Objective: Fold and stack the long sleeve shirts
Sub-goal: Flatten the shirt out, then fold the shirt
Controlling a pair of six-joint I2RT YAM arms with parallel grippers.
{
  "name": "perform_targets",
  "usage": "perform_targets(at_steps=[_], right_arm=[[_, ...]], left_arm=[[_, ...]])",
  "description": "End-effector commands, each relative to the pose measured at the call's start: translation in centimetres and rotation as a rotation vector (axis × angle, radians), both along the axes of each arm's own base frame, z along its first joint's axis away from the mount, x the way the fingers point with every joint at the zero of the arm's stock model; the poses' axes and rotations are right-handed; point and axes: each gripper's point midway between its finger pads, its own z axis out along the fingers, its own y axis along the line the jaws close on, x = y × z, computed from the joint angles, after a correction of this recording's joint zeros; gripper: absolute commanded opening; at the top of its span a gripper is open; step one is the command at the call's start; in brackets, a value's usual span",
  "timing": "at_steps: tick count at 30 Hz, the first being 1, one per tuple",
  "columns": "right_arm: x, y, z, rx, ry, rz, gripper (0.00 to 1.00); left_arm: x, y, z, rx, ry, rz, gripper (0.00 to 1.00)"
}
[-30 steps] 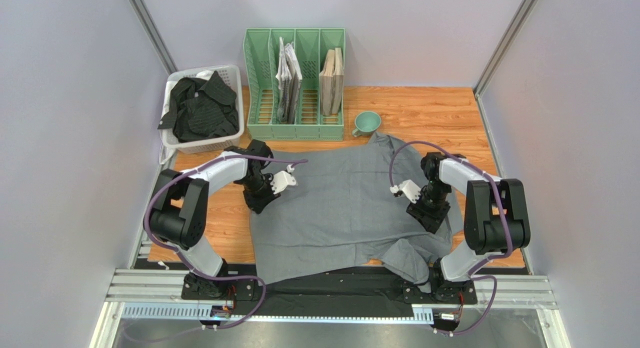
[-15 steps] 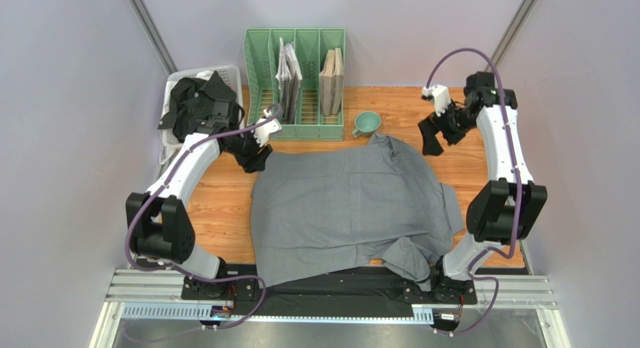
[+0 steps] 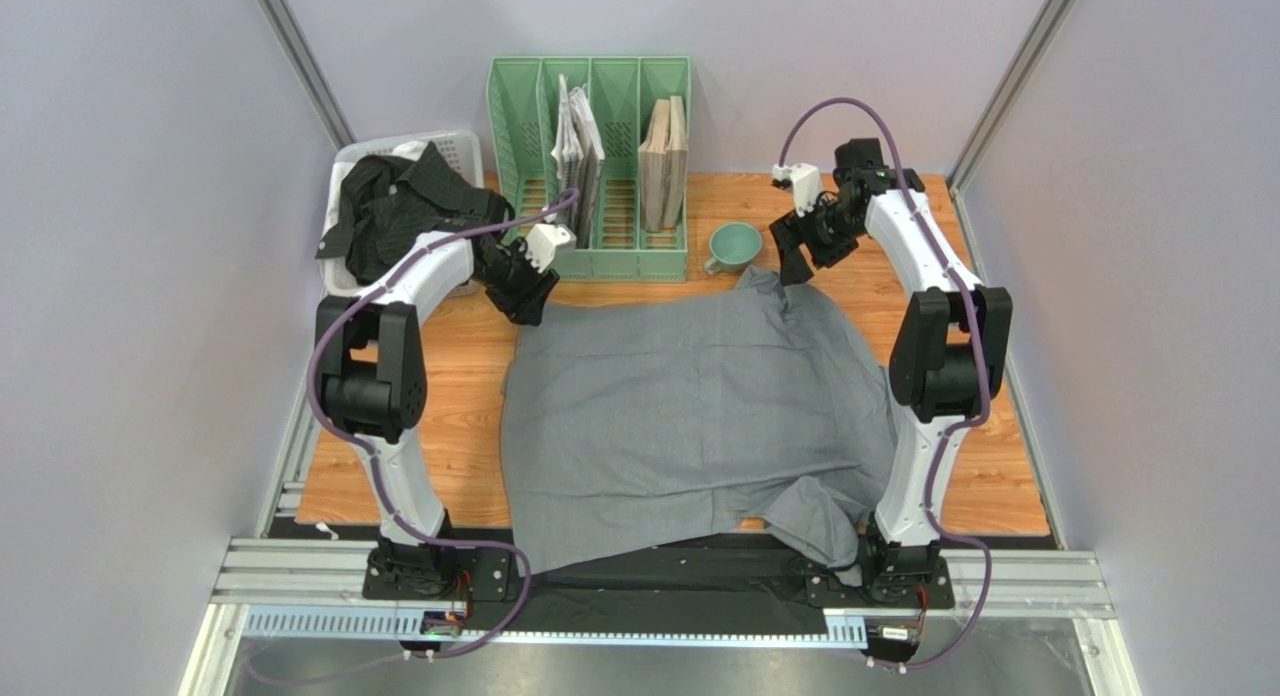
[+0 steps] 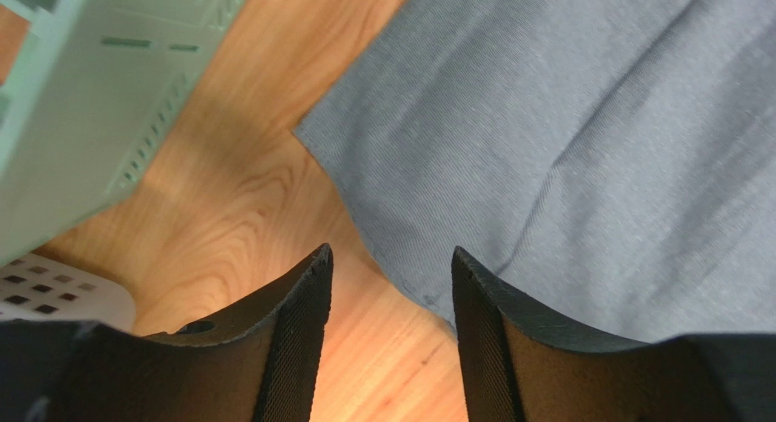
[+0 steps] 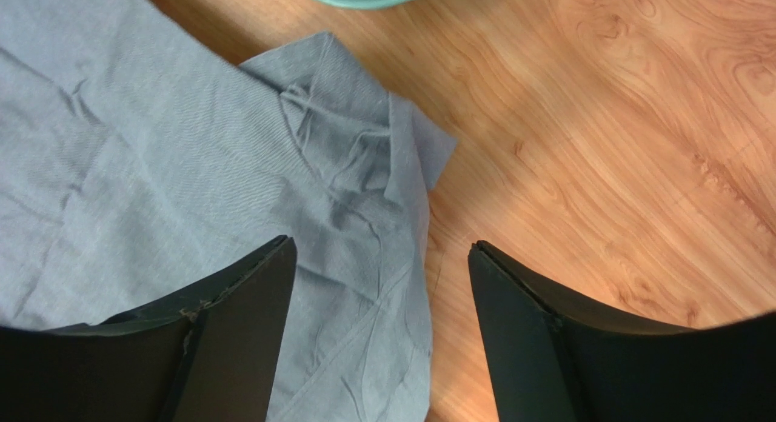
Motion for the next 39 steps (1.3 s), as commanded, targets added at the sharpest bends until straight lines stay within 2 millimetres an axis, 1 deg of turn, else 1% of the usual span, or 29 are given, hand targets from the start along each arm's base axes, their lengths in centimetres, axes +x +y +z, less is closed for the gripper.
perform_targets(at_steps=[1,3,5,6,8,9,12,16,19,20,22,23,24,28,29,30,32,33,34,35,36,37,38,39], right_arm=[[3.3,-0.4,0.7,-0.003,-0.088,-0.073,0.66],[3.4,-0.6,-0.1,-0.008,-0.079,-0.077,0.61],[3.5,-0.7,-0.6,-0.013,-0.073,-0.082,0.57],[3.6,-0.6,-0.9,-0.016,-0.07,-0.081,0.56],[3.7,-0.5,-1.2,-0.016,-0.065,-0.081,0.56],[3.9,-0.5,-1.5,-0.016,-0.064,-0.082,0.55],[4.3,-0.1,-1.4,-0.005,-0.066,-0.083,0.54],[4.8,0.6,-2.5,-0.008,-0.053,-0.068,0.53],[5.0,1.0,-2.8,-0.006,-0.043,-0.07,0.44],[4.9,1.0,-2.9,-0.002,-0.034,-0.073,0.38],[4.6,1.2,-2.9,0.006,-0.024,-0.068,0.26],[4.4,1.2,-2.6,0.008,-0.024,-0.064,0.09],[4.2,1.3,-2.3,0.01,-0.027,-0.065,0.0],[3.1,1.3,-1.2,0.017,-0.035,-0.053,0.0],[2.5,1.3,-1.3,0.019,-0.022,-0.049,0.0],[2.2,1.4,-0.4,0.023,-0.038,-0.044,0.0],[1.3,1.6,0.2,0.037,-0.025,-0.03,0.0],[0.6,1.6,1.2,0.04,-0.035,-0.027,0.0],[0.2,1.8,1.6,0.051,-0.038,-0.016,0.0],[-0.3,1.7,2.2,0.054,-0.042,-0.011,0.0],[-1.0,1.7,2.3,0.057,-0.034,-0.005,0.0],[-1.5,1.7,3.7,0.057,-0.066,0.009,0.0],[-2.1,1.6,4.1,0.057,-0.061,0.016,0.0],[-2.5,1.5,4.6,0.057,-0.067,0.021,0.0]], left_arm=[[2.9,-0.2,1.1,-0.019,-0.081,0.047,0.54],[3.4,-0.4,1.0,-0.024,-0.088,0.055,0.52],[3.7,-0.3,0.2,-0.017,-0.074,0.065,0.5],[4.0,-0.3,0.3,-0.014,-0.082,0.062,0.5],[4.4,-0.2,-0.4,0.003,-0.085,0.061,0.49],[4.4,-0.2,-0.6,0.007,-0.084,0.058,0.49],[4.4,-0.3,-1.2,0.025,-0.079,0.049,0.51],[4.5,-0.8,-1.7,0.045,-0.079,0.029,0.53],[4.6,-1.3,-2.3,0.063,-0.079,0.023,0.52],[4.8,-1.6,-2.4,0.071,-0.083,0.017,0.52],[4.8,-1.8,-2.8,0.09,-0.081,0.007,0.48],[4.8,-1.9,-2.8,0.096,-0.085,0.001,0.48],[4.7,-2.0,-2.9,0.103,-0.086,-0.008,0.48],[4.7,-2.3,-3.1,0.129,-0.09,-0.02,0.43],[4.7,-2.4,-3.1,0.125,-0.082,-0.019,0.41],[4.6,-2.4,-3.1,0.122,-0.074,-0.021,0.34],[3.9,-2.5,-3.6,0.119,-0.034,-0.034,0.26],[3.7,-2.5,-3.8,0.12,-0.024,-0.04,0.16],[3.5,-2.4,-3.7,0.121,-0.02,-0.039,0.11],[3.1,-2.2,-3.9,0.124,-0.015,-0.04,0.03],[3.1,-2.3,-3.1,0.118,-0.037,-0.039,0.01],[3.1,-2.2,-2.6,0.106,-0.052,-0.033,0.0],[3.2,-1.9,-2.2,0.085,-0.066,-0.011,0.0],[3.3,-1.9,-0.4,0.059,-0.1,-0.003,0.0]])
